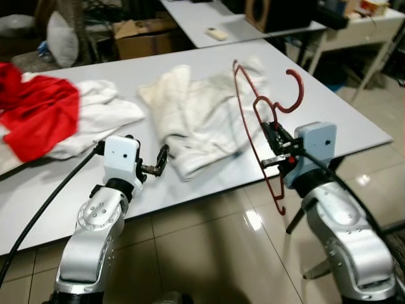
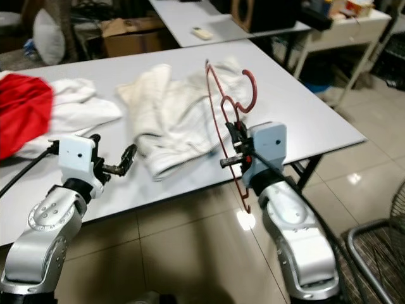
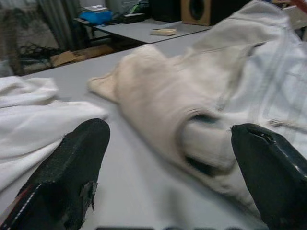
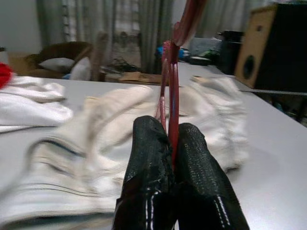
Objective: Hang hanger
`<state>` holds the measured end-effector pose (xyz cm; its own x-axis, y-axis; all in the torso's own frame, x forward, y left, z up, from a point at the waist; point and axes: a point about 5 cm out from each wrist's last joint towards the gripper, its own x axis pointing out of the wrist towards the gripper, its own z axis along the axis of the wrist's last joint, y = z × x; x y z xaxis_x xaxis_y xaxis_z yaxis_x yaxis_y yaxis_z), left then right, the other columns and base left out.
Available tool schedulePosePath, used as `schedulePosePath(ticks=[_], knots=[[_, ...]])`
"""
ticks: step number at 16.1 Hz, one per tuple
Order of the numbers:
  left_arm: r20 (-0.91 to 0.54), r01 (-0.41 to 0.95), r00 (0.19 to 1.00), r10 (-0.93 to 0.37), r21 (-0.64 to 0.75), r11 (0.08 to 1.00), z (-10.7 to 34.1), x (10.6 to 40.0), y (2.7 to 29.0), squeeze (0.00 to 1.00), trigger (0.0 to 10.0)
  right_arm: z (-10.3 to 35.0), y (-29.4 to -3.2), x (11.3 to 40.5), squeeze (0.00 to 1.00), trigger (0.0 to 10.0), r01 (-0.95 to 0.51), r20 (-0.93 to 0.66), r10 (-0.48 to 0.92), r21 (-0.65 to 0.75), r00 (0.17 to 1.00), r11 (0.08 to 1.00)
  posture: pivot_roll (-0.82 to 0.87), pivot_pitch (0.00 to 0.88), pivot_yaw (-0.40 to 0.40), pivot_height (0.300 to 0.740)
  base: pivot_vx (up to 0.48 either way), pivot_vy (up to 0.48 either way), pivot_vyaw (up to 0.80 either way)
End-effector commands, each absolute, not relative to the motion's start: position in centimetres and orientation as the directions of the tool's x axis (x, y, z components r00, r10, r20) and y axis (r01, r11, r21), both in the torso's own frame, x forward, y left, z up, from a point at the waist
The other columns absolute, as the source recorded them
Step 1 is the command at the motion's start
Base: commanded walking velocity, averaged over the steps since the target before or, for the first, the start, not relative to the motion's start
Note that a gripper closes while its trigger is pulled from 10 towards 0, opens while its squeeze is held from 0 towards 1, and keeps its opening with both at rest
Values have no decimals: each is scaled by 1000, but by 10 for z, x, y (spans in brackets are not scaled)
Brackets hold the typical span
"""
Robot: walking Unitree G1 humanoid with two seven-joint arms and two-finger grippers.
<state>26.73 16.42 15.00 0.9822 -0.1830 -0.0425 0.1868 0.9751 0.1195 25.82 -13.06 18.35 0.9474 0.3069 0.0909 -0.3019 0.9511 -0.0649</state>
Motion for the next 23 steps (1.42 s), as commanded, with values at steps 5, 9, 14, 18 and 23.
schedulePosePath(ticks=[5,9,14,18,23], knots=[[-45,194,981,-190,123,973,151,271,159,0,10000,177,-144,253,0,10000,-214,83,211,30,974,976,-85,6,76,740,0,342,0],[-43,196,981,-192,134,971,152,270,159,0,10000,179,-143,257,0,10000,-218,107,208,87,972,972,-63,3,67,740,0,339,0],[-50,182,983,-177,133,974,149,275,161,0,10000,178,-143,258,0,10000,-202,87,198,42,976,978,-91,10,73,740,0,341,0],[-48,183,983,-178,131,974,149,277,159,0,10000,175,-144,260,0,10000,-206,71,202,46,977,977,-91,5,62,740,0,341,0],[-37,167,986,-164,132,977,151,284,162,0,10000,174,-143,264,0,10000,-188,65,187,21,980,982,-108,0,68,740,0,335,0]])
